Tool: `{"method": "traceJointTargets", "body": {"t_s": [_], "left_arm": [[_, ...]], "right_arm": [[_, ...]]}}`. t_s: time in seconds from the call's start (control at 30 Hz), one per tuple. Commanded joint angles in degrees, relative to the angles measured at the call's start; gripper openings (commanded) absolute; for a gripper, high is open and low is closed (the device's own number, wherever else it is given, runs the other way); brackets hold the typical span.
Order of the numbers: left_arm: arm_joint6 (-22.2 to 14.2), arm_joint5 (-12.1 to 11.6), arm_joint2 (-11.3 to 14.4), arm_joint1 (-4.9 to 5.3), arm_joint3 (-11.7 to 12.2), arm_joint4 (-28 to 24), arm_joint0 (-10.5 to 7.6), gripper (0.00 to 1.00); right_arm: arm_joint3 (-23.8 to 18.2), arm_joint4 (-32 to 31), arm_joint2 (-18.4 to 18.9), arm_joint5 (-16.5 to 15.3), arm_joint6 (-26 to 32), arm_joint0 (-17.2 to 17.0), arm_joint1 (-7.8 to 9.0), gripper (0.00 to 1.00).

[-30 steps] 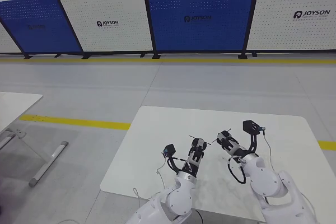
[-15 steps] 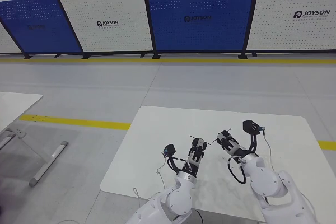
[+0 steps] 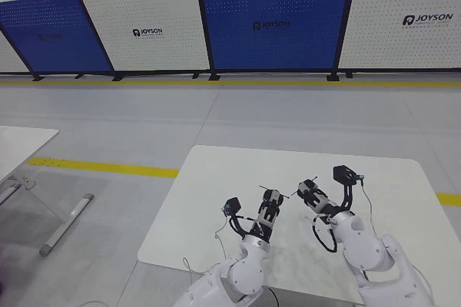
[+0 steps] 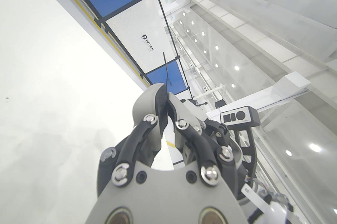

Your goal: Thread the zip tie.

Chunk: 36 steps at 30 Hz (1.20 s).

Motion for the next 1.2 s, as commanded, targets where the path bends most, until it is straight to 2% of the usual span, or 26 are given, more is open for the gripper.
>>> {"method": "traceJointTargets", "body": {"t_s": [0.0, 0.1, 0.43, 0.73, 1.17], "left_arm": [[2.0, -0.3, -0.6, -0.18, 0.0, 0.6, -0.05, 0.0], [2.3, -0.6, -0.7, -0.32, 1.1, 2.2, -0.09, 0.0], [2.3, -0.6, -0.7, -0.32, 1.1, 2.2, -0.09, 0.0], [2.3, -0.6, -0.7, -0.32, 1.1, 2.2, -0.09, 0.0], [2.3, -0.6, -0.7, -0.32, 1.1, 2.2, -0.09, 0.0]], "right_arm": [[0.5, 0.6, 0.0, -1.1, -1.8, -0.5, -0.11, 0.0], [1.3, 2.6, 0.4, -1.9, -3.6, -1.0, -0.32, 0.0], [1.5, 2.9, 0.3, -2.3, -3.8, -1.1, -0.36, 0.0], [2.0, 3.2, -2.3, -6.3, -11.6, -2.3, -1.29, 0.0], [2.4, 2.9, -2.8, -6.5, -11.9, -2.4, -1.46, 0.0]]}}
